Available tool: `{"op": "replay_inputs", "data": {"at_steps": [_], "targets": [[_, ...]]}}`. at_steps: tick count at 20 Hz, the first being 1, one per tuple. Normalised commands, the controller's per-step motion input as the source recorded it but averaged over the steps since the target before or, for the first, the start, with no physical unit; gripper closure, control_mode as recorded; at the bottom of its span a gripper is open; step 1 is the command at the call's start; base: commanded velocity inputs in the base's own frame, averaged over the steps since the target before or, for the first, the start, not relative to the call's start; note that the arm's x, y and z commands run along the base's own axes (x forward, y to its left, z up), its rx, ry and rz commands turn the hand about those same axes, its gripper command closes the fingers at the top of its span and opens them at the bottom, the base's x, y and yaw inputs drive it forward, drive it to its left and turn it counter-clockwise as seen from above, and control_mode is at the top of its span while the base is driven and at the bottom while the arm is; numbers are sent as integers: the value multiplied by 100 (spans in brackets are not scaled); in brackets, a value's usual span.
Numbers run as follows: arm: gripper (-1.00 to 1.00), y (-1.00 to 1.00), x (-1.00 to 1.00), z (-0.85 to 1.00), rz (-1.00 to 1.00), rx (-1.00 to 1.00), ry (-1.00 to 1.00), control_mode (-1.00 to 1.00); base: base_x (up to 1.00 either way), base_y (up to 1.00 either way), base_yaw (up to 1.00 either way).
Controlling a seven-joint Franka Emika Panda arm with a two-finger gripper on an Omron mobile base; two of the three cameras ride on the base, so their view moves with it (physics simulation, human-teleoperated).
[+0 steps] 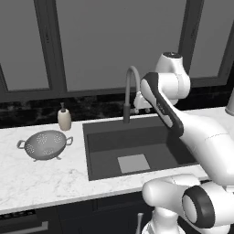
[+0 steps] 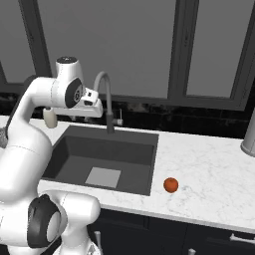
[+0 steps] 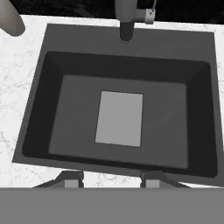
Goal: Put the colander in the sink, put the orange in the colander, and turn on the sink faucet and pour water over the colander.
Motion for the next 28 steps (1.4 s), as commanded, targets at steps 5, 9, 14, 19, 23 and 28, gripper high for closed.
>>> {"op": "replay_inputs", "data": {"at_steps": [5,9,14,19,23,28], "targets": [[-100,1,-29,0,0,0,-2,-100,0,0,0],[-100,12,-85,-7,0,0,-10,-100,0,0,0],[-100,36,-89,-12,-6,0,-9,-100,0,0,0],[-100,56,-58,-22,-21,6,7,-100,0,0,0],[-100,73,-48,-27,-23,14,-6,-100,0,0,0],[-100,86,-1,-9,-32,8,-15,-100,0,0,0]]}}
